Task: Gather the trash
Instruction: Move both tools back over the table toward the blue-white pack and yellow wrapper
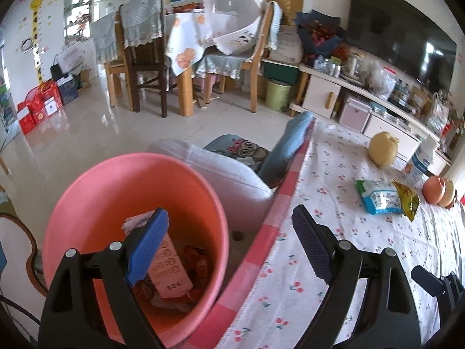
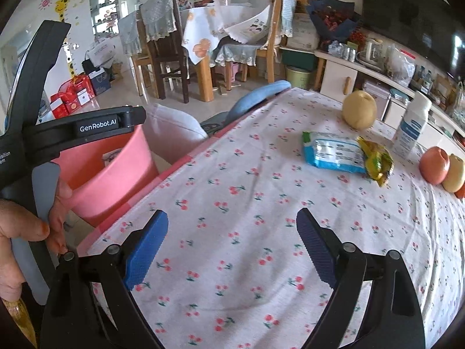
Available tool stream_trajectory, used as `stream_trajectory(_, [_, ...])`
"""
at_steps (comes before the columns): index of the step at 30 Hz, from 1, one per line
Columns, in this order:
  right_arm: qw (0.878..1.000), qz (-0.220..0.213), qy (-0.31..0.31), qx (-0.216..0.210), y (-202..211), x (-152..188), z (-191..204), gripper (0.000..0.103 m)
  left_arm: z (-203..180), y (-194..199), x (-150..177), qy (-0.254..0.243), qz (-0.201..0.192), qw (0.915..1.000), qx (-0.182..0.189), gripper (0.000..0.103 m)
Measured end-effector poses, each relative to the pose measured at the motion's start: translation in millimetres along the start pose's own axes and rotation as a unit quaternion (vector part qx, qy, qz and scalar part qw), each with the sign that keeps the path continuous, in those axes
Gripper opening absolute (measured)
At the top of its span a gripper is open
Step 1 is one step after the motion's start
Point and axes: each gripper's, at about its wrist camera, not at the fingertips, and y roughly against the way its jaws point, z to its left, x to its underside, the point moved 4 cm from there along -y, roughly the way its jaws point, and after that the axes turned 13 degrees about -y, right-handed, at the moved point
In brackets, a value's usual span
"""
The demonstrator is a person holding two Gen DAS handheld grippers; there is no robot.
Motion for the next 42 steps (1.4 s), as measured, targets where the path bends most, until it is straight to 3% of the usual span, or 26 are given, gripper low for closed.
stream_trajectory(22, [0.997, -0.006, -0.07, 0.033, 16, 8, -103, 0.089, -101, -9, -14, -0.09, -0.004, 0.9955, 0.029, 0.088])
stream_trajectory(42, [0.991, -0.018, -0.122, 0.051, -1, -30, -177, 0.089, -163, -27, -15, -0.155, 0.004, 0.9868, 0.046, 0.088])
